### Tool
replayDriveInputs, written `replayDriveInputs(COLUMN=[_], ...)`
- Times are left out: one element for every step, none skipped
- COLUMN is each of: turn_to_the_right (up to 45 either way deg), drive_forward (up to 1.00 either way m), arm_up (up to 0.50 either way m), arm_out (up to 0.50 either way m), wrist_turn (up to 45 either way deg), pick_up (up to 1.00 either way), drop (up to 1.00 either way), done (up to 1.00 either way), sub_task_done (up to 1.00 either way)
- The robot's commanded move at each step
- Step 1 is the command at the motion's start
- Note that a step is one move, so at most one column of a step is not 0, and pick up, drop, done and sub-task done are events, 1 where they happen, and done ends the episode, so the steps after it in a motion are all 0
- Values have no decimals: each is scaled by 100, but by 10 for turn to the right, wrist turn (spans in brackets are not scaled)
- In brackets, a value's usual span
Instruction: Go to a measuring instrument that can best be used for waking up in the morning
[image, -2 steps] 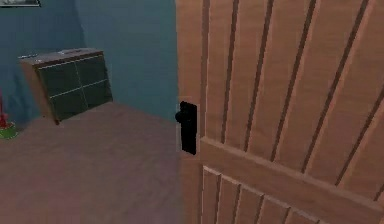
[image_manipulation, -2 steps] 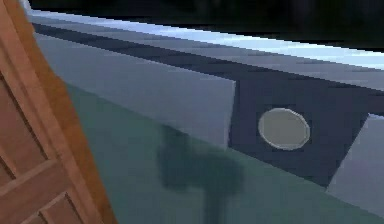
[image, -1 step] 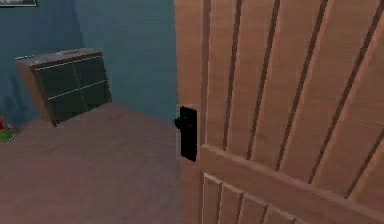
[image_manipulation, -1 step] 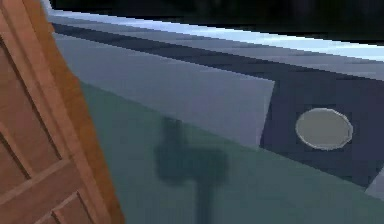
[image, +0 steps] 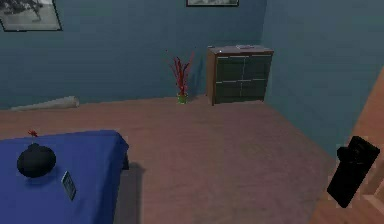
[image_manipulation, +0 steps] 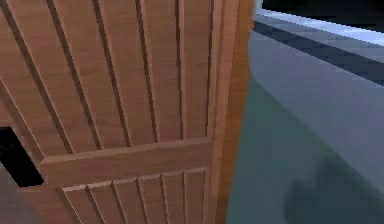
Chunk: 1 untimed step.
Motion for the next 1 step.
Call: replayDriveInputs(turn_to_the_right=[-60], drive_forward=[0], arm_up=[0], arm_out=[0], wrist_turn=[0], pick_up=[0], drop=[0], done=[0], sub_task_done=[0])
